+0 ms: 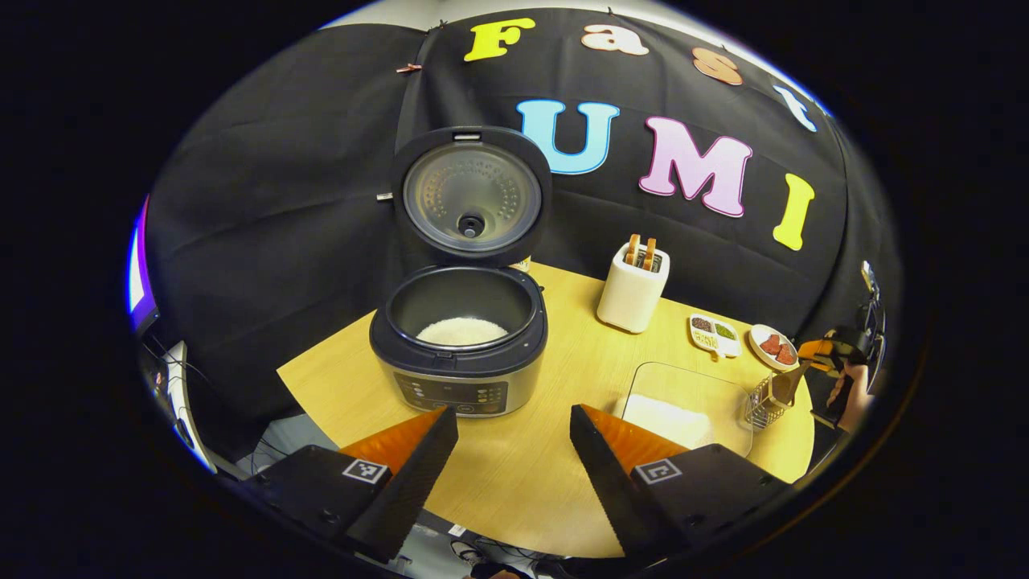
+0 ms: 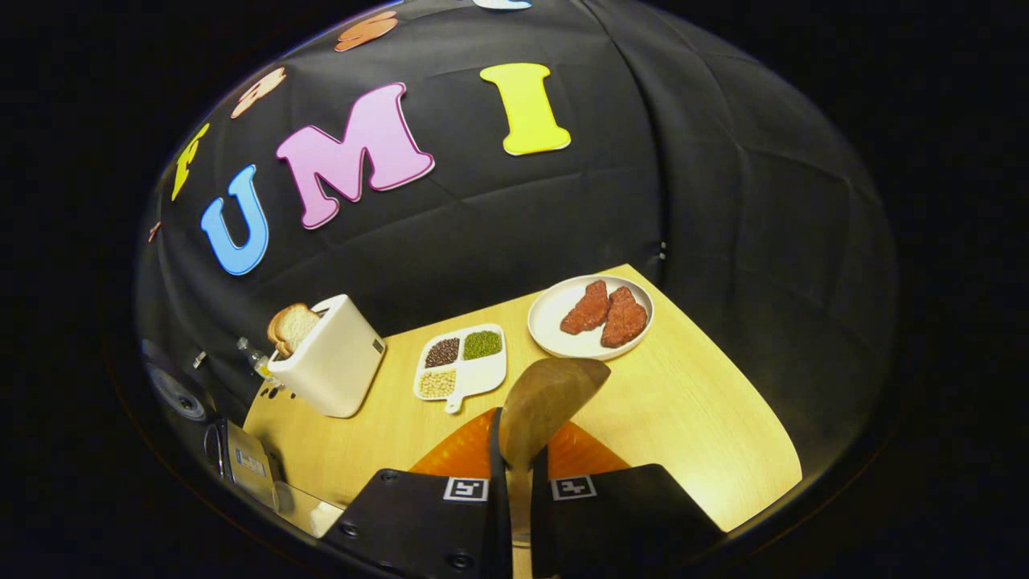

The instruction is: Close the left gripper, press the button to open the rice cooker; take a wooden spoon from the chopstick holder with the right hand, scoop a spoonful of rice and pour it into the rice cooker, then put the wooden spoon back into the chopstick holder.

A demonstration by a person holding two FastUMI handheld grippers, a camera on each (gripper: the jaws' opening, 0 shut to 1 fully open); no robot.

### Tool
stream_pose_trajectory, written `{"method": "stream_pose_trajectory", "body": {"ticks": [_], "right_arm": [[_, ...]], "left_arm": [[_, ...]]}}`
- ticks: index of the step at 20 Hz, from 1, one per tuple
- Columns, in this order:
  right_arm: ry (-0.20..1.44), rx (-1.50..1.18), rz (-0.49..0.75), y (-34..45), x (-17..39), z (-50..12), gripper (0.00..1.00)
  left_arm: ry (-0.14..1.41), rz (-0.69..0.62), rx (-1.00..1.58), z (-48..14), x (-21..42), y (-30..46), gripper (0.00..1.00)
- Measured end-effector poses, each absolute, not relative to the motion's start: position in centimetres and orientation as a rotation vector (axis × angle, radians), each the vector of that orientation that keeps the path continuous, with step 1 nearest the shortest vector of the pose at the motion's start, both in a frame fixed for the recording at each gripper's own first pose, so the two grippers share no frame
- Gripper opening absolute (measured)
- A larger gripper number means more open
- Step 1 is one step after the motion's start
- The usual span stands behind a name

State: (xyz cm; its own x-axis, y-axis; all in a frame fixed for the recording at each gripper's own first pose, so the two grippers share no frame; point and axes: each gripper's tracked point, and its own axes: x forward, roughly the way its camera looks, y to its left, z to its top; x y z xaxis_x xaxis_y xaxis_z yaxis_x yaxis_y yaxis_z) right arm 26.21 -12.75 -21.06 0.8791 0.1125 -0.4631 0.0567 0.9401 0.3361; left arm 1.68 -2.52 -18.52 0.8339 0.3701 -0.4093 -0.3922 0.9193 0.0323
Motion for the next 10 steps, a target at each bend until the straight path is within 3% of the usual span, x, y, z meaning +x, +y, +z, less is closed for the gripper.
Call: {"method": "stream_pose_trajectory", "body": {"ticks": [4,10], "right_arm": [[0.426,0.346,0.074,-11.1,24.6,-16.6,0.13],[0.365,0.316,0.242,-3.6,19.9,-11.5,0.13]], "left_arm": [[0.414,0.39,-0.069,-18.5,1.4,-1.0,0.96],[0.416,0.346,-0.087,-18.8,0.8,0.9,0.96]]}}
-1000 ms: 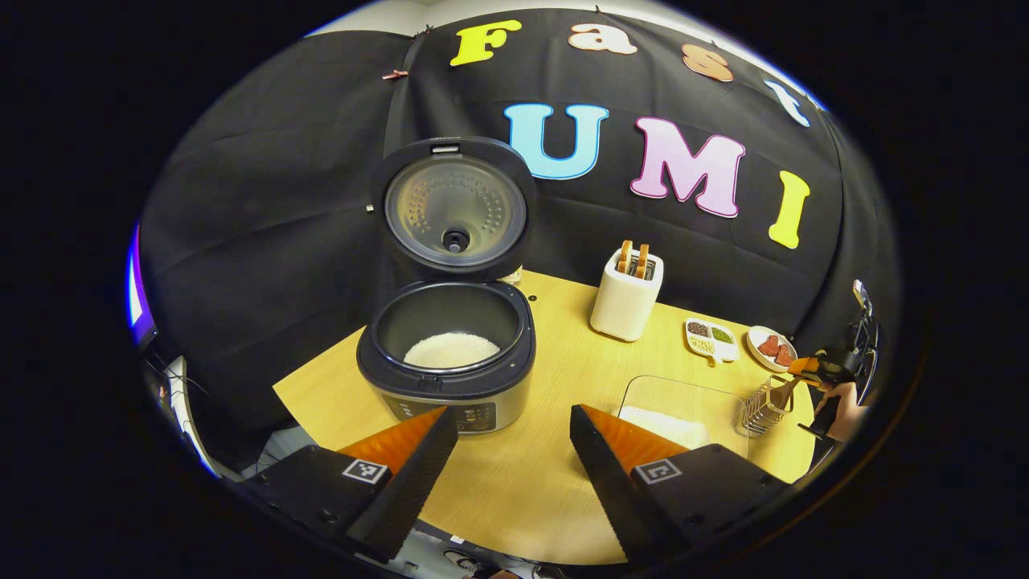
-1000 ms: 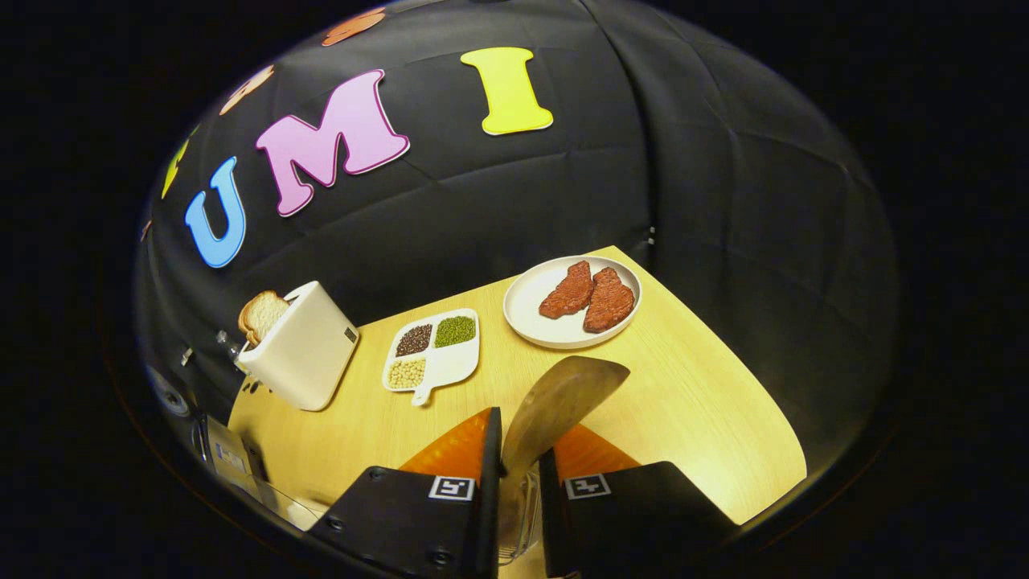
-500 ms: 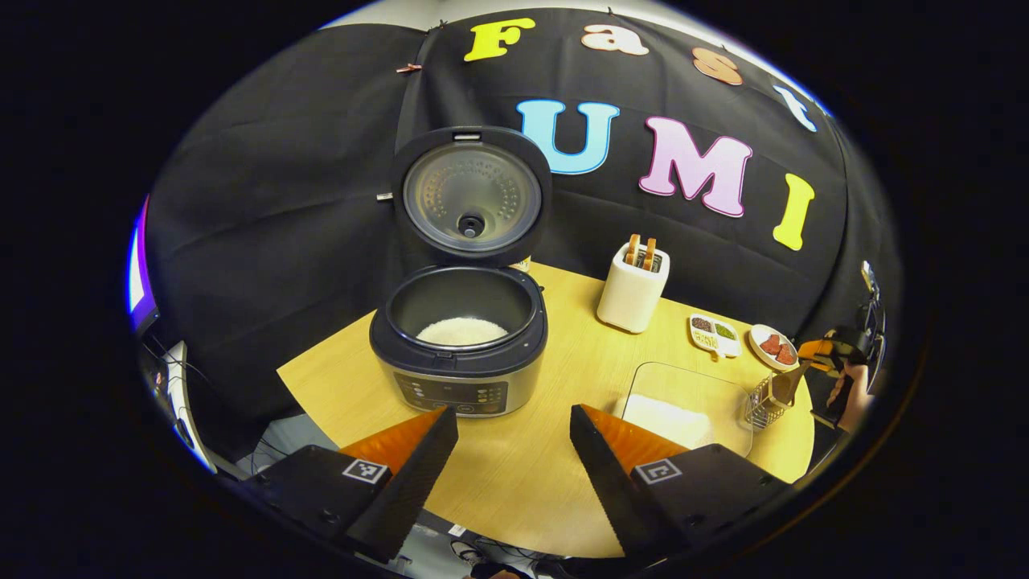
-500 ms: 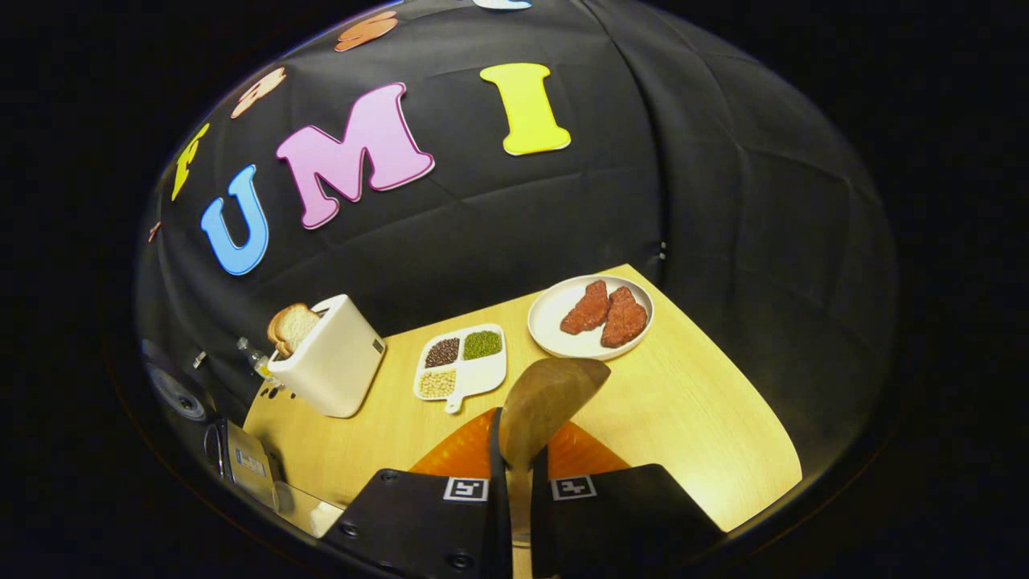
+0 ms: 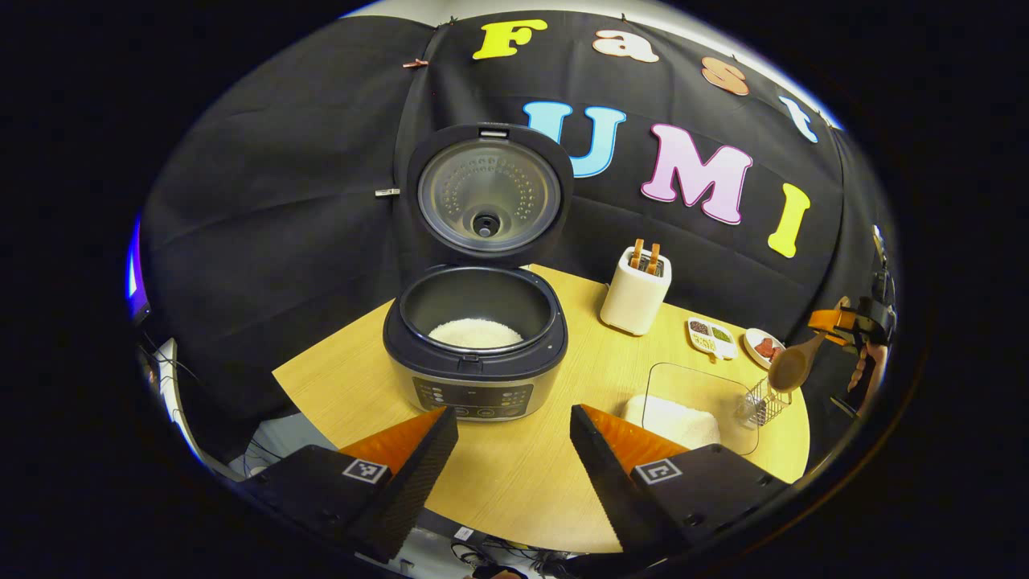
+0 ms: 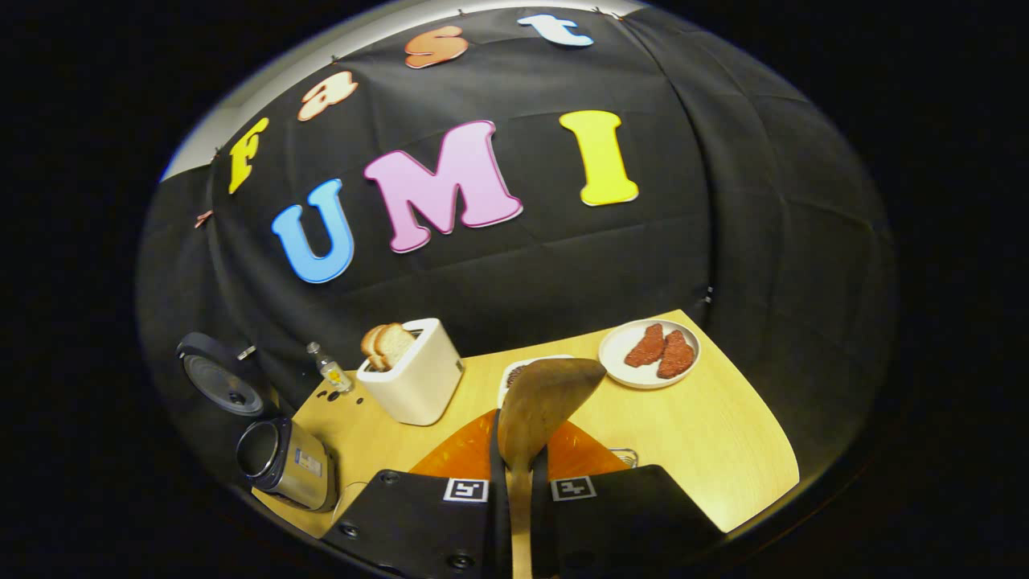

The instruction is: Close the left gripper, press the button to open the rice cooker; take a wooden spoon from the chopstick holder with the right hand, scoop a spoonful of rice and pour it into the rice cooker, then put the wooden spoon back into the chopstick holder.

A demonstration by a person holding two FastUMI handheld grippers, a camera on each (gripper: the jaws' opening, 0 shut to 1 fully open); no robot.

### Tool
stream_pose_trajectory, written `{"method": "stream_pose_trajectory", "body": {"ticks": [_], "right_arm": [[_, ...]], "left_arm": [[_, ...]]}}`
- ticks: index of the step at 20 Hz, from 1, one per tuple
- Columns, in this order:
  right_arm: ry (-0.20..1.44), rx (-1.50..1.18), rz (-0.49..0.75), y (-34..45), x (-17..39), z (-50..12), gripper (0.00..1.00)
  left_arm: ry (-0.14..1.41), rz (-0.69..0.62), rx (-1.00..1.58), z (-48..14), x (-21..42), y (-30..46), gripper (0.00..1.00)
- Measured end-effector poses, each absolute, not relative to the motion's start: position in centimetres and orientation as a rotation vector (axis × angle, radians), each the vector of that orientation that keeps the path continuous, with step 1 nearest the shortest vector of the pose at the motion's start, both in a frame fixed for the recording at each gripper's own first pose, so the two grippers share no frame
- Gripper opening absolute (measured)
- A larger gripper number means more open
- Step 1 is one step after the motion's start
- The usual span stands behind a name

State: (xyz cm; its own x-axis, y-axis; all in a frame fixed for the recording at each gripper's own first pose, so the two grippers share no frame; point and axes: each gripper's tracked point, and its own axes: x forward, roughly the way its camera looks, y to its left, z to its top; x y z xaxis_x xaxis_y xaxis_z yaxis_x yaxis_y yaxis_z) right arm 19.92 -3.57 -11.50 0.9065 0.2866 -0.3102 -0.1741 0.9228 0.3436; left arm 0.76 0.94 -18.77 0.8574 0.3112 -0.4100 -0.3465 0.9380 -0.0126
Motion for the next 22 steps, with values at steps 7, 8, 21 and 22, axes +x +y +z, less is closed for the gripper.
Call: {"method": "stream_pose_trajectory", "body": {"ticks": [7,8,21,22], "right_arm": [[0.405,0.27,0.381,5.0,16.4,-13.2,0.13],[0.421,0.253,0.394,6.0,16.1,-14.2,0.13],[0.564,0.15,0.415,13.3,13.3,-24.4,0.13],[0.557,0.15,0.412,13.5,13.1,-24.3,0.14]], "left_arm": [[0.412,0.333,-0.106,-18.7,-0.4,3.6,0.96],[0.415,0.334,-0.109,-18.8,-0.7,3.9,0.96],[0.452,0.352,-0.097,-19.7,-2.8,5.6,0.93],[0.451,0.353,-0.094,-19.7,-2.9,5.6,0.96]]}}
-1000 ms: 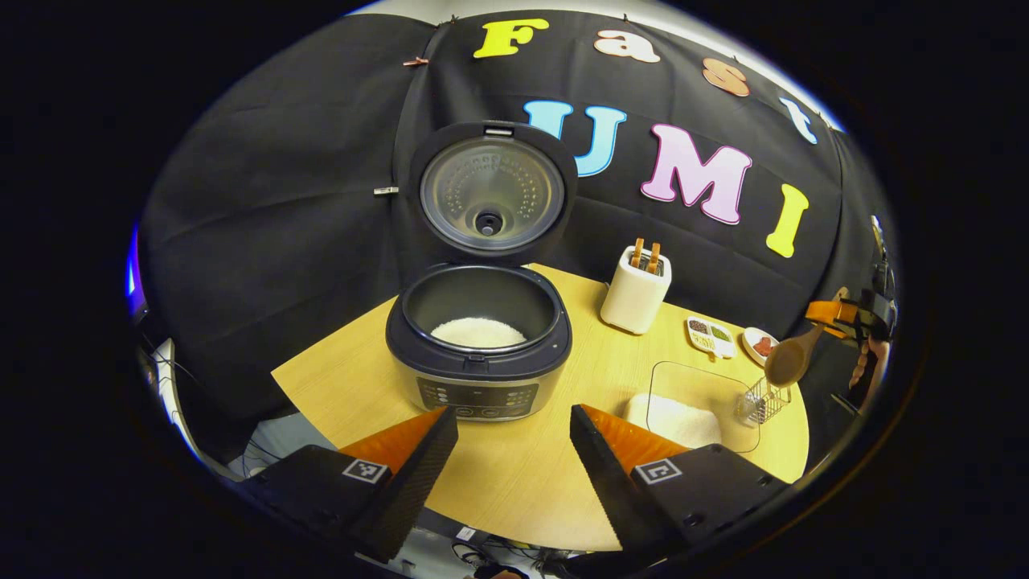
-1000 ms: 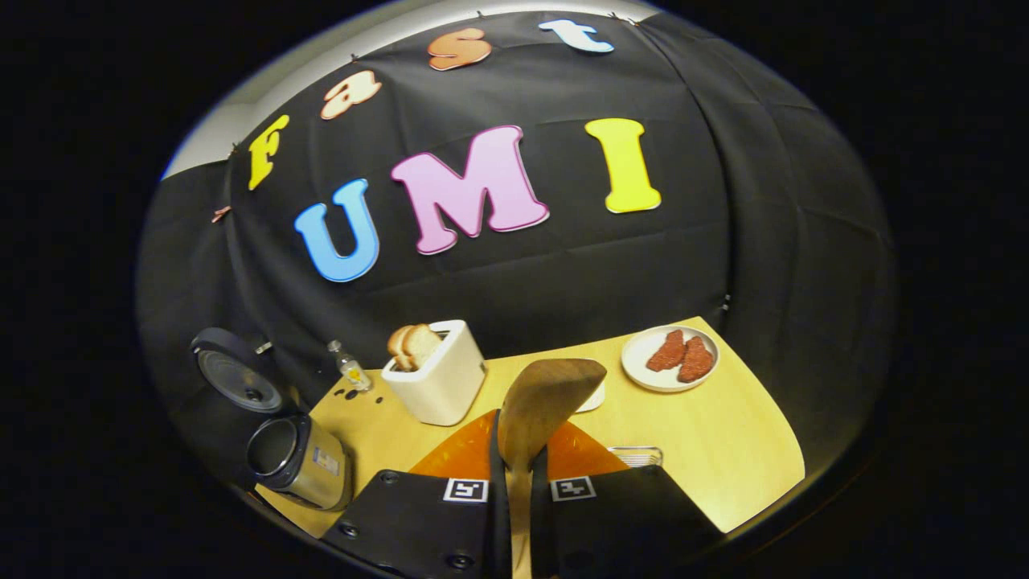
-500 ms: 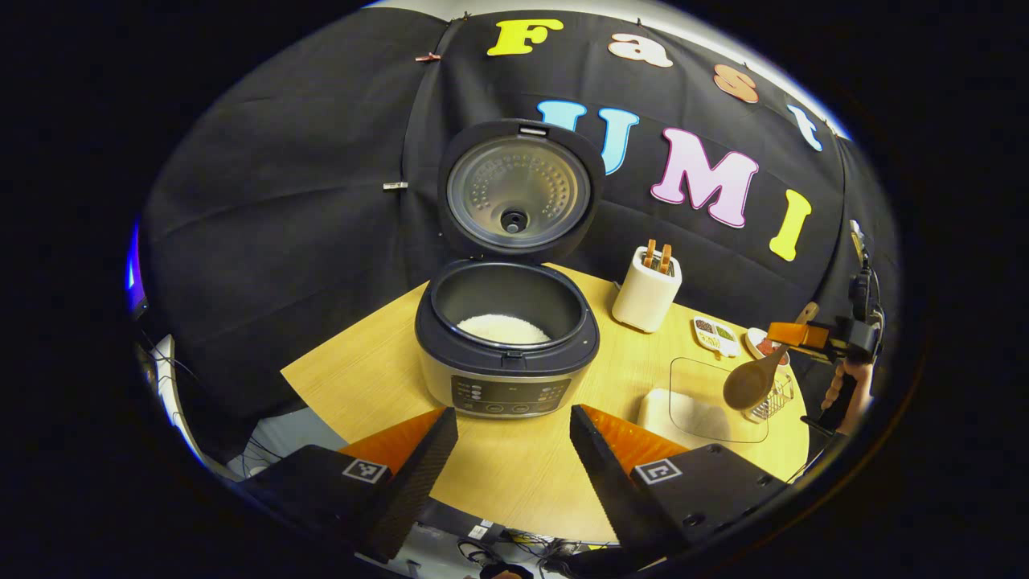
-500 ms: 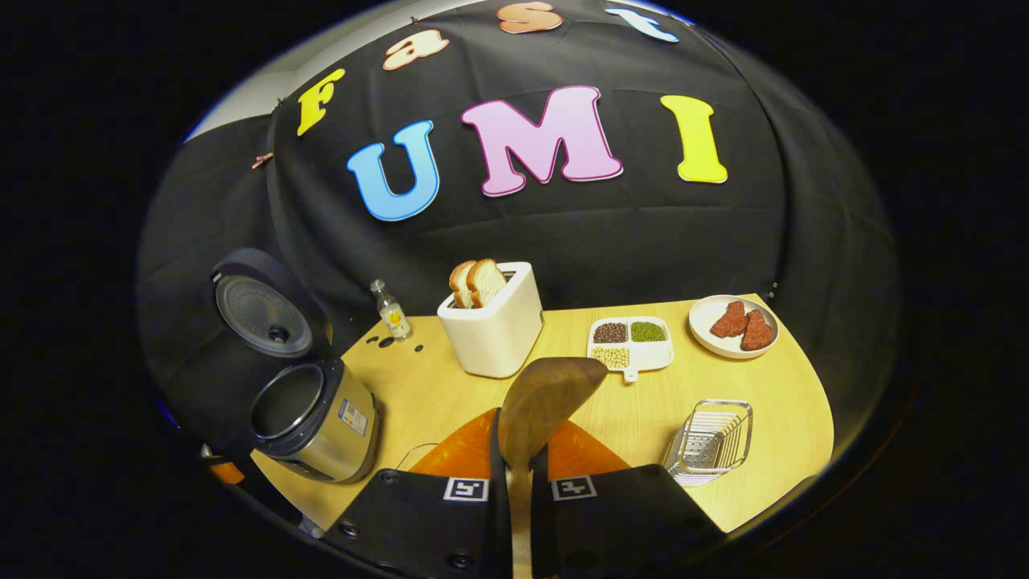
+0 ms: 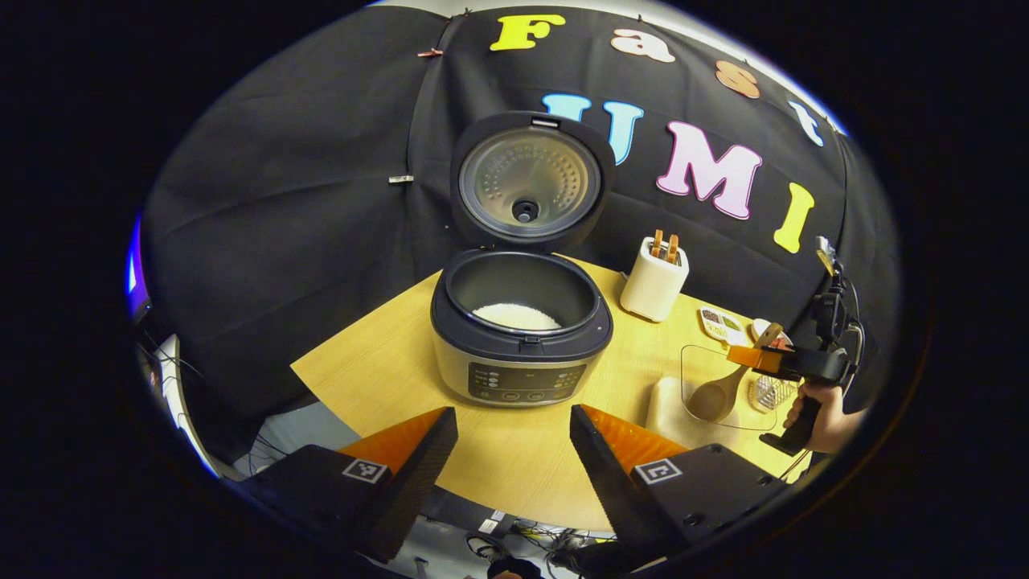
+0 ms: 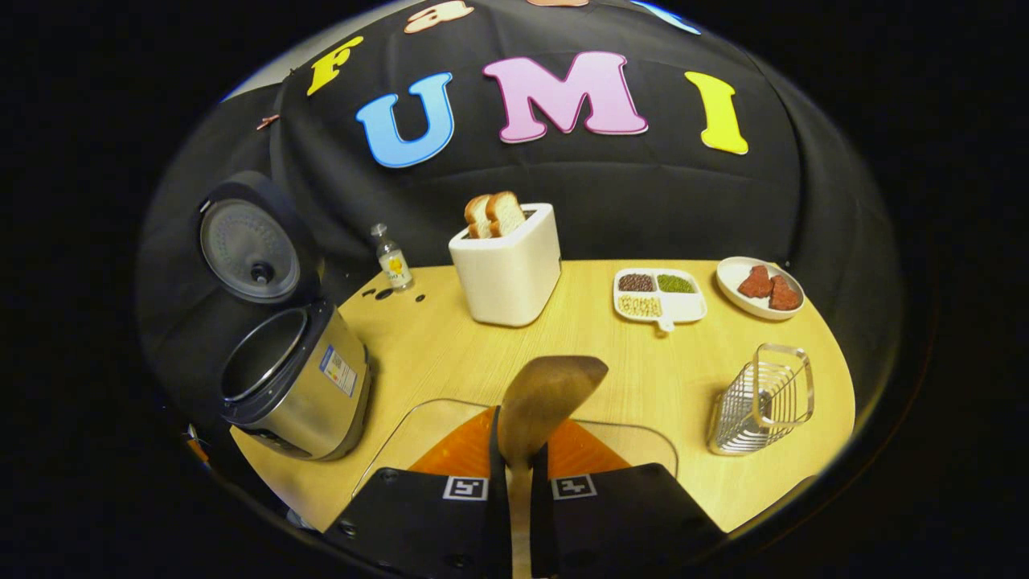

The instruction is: Close the left gripper, press the button to open the rice cooker; take a wooden spoon from the chopstick holder with the right hand, scoop a spoonful of rice and pour it into the rice cooker, then put the wooden spoon back into the chopstick holder.

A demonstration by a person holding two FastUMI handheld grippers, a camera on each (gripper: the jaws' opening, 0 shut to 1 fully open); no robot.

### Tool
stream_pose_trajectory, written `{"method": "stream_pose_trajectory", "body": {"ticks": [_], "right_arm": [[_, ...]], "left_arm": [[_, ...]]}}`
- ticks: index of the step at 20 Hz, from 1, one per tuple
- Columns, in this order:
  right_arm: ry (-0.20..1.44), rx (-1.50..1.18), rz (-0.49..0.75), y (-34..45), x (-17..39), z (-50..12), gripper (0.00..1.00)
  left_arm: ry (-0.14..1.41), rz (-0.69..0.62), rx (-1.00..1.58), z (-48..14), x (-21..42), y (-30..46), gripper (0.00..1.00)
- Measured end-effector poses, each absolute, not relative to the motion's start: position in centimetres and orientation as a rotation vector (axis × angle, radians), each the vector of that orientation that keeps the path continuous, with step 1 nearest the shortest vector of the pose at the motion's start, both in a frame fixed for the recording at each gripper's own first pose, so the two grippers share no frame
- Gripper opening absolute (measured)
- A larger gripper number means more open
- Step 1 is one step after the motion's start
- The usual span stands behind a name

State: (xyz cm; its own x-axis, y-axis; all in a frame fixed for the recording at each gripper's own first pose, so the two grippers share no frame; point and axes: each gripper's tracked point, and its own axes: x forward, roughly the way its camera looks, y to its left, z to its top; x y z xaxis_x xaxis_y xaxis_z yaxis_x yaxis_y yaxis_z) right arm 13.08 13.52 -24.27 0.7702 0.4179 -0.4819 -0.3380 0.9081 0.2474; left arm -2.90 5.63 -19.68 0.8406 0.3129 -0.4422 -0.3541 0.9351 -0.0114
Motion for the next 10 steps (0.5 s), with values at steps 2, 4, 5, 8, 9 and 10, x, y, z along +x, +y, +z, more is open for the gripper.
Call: {"method": "stream_pose_trajectory", "body": {"ticks": [2,4,5,8,9,10], "right_arm": [[0.569,0.167,0.411,14.2,12.6,-24.3,0.13],[0.621,0.246,0.414,15.4,11.6,-24.7,0.14],[0.643,0.281,0.409,15.8,11.3,-24.7,0.14],[0.672,0.334,0.393,16.2,10.8,-24.5,0.13],[0.69,0.362,0.393,16.4,10.5,-24.6,0.13],[0.713,0.397,0.388,16.5,10.3,-24.7,0.14]], "left_arm": [[0.449,0.357,-0.095,-19.7,-3.0,5.8,0.93],[0.449,0.36,-0.104,-19.8,-3.1,6.0,0.92],[0.45,0.363,-0.108,-19.9,-3.2,6.0,0.96],[0.453,0.365,-0.115,-20.2,-3.2,6.2,0.92],[0.45,0.365,-0.115,-20.1,-3.2,6.2,0.96],[0.449,0.365,-0.115,-20.1,-3.2,6.3,0.95]]}}
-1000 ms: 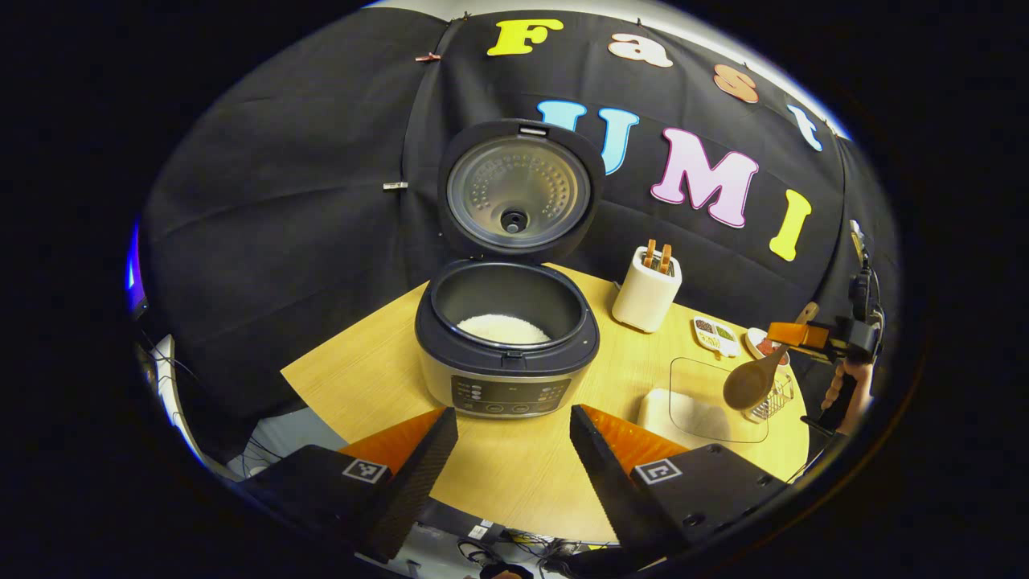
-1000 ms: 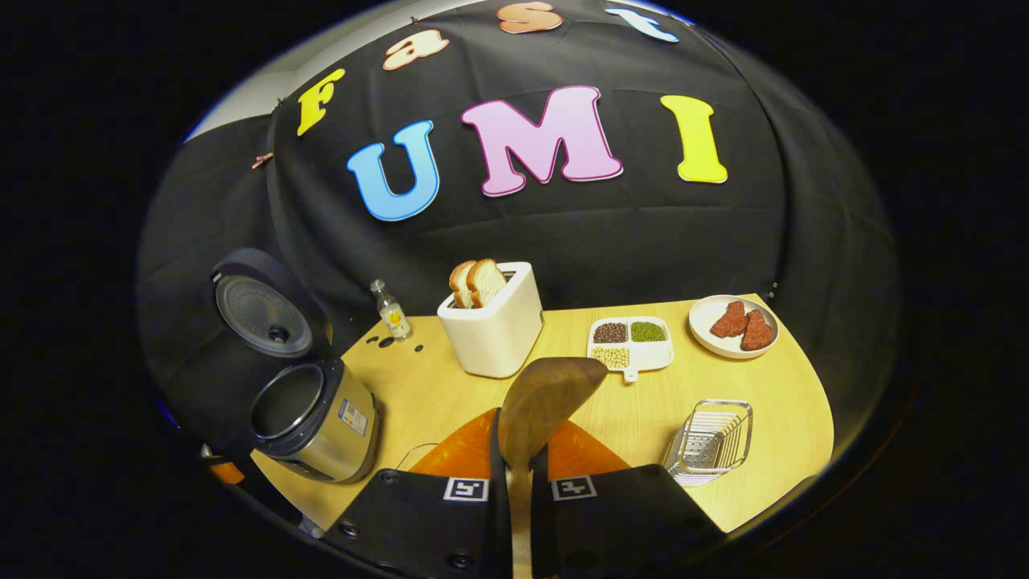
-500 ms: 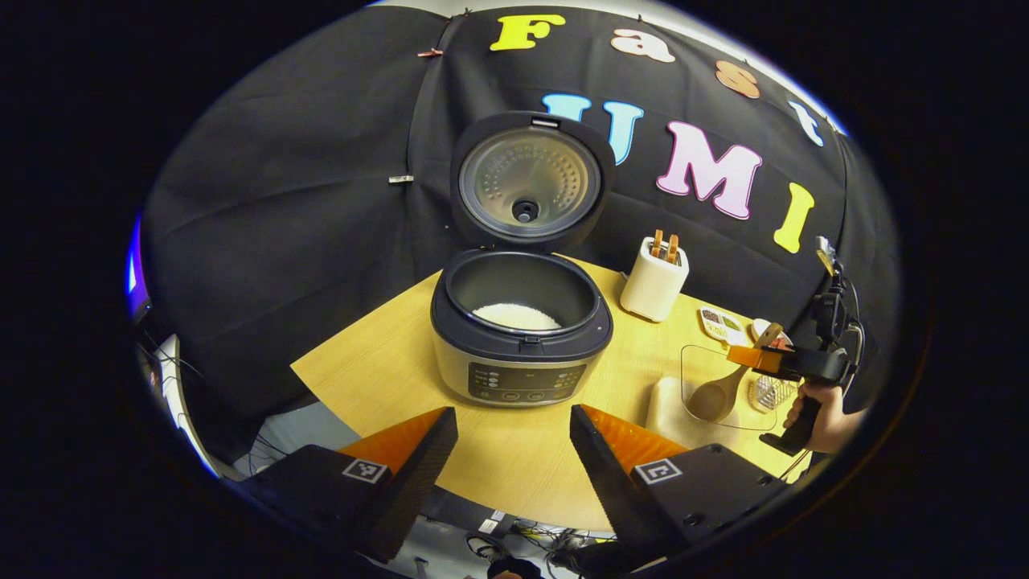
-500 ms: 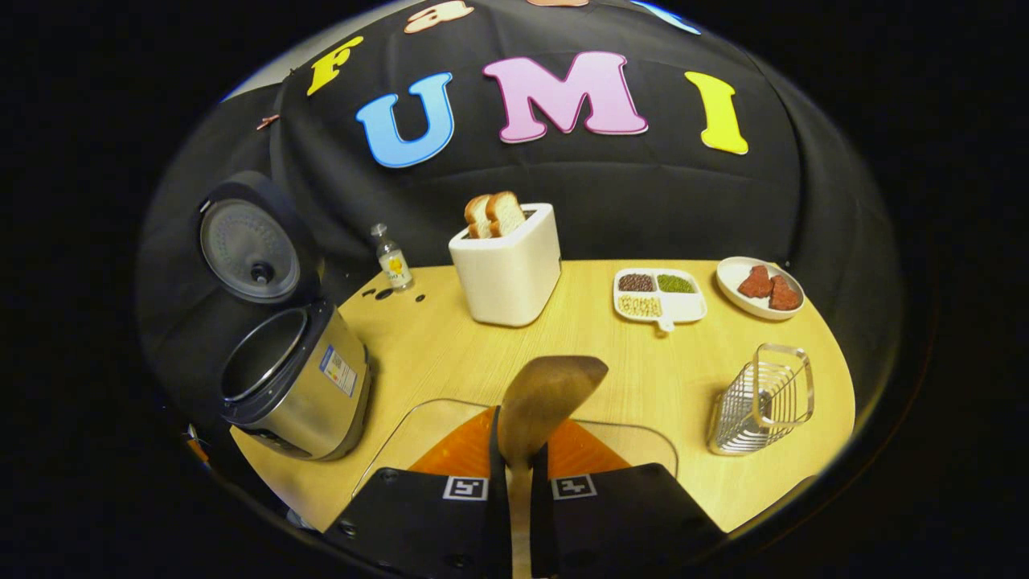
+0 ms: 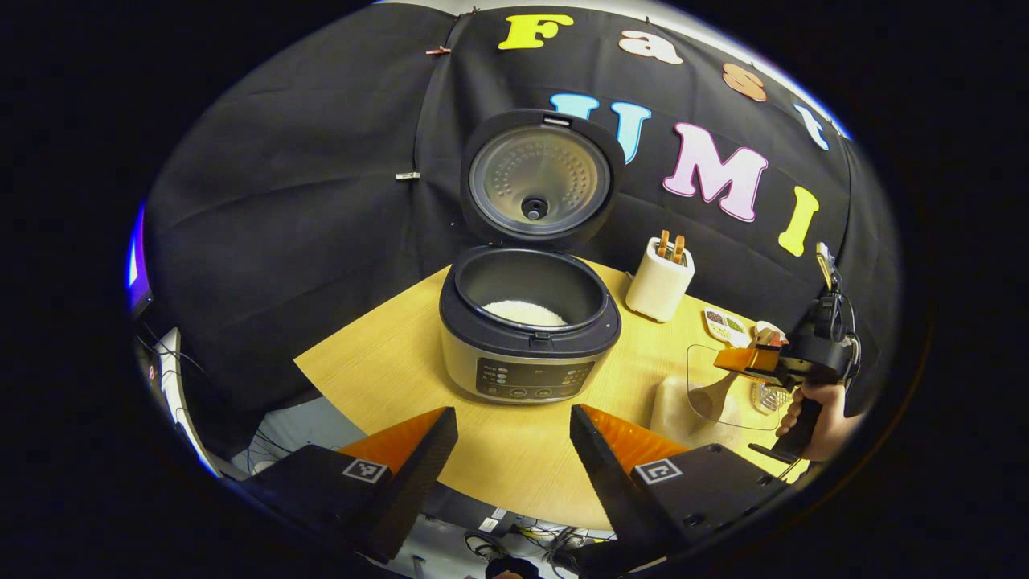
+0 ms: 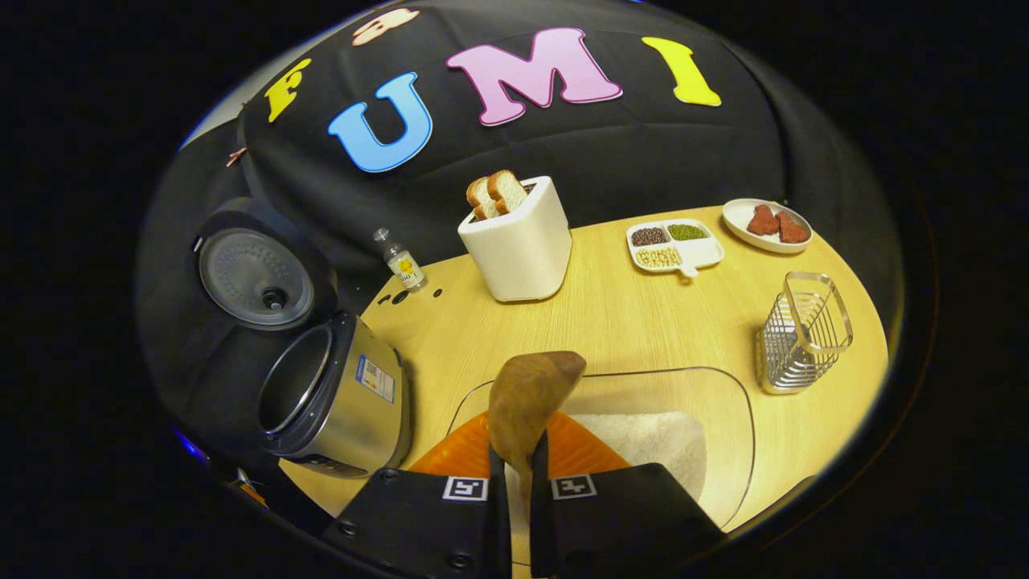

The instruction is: Close the left gripper, press the button to open the rice cooker; take a wooden spoon from the chopstick holder with the right hand, scoop a spoonful of rice and pour it into the rice cooker, then put the wooden spoon back into the chopstick holder.

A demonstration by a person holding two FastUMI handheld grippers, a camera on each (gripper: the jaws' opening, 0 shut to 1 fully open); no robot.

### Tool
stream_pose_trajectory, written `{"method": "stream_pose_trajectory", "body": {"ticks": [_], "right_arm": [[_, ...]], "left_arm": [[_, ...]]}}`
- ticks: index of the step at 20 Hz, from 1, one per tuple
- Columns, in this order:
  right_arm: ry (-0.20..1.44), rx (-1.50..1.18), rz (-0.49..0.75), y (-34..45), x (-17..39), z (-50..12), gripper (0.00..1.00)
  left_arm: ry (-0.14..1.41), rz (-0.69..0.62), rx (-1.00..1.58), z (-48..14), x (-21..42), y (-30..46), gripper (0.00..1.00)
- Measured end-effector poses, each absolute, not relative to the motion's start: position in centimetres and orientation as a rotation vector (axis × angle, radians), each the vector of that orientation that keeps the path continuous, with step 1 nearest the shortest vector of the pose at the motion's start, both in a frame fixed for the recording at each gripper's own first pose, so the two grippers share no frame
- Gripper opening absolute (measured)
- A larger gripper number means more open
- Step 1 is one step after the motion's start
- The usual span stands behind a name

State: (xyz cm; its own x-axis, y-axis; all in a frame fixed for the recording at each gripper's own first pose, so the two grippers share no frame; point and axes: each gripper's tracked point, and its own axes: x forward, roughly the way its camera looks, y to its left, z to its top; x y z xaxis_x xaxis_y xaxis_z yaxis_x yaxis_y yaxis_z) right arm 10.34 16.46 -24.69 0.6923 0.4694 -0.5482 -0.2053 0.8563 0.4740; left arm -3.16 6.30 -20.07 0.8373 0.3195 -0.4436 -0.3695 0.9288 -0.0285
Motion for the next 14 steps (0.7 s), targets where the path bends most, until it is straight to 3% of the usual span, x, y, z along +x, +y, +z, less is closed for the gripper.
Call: {"method": "stream_pose_trajectory", "body": {"ticks": [2,5,10,14], "right_arm": [[0.763,0.479,0.361,16.3,10.2,-24.9,0.14],[0.818,0.595,0.33,16.0,10.1,-24.8,0.14],[0.83,0.684,0.326,14.7,10.0,-24.1,0.13],[0.823,0.782,0.245,11.6,10.8,-24.3,0.13]], "left_arm": [[0.447,0.365,-0.118,-20.1,-3.0,6.5,0.92],[0.444,0.362,-0.121,-20.0,-2.7,6.5,0.95],[0.438,0.356,-0.116,-19.9,-2.6,6.6,0.96],[0.429,0.352,-0.113,-19.8,-2.5,6.6,0.93]]}}
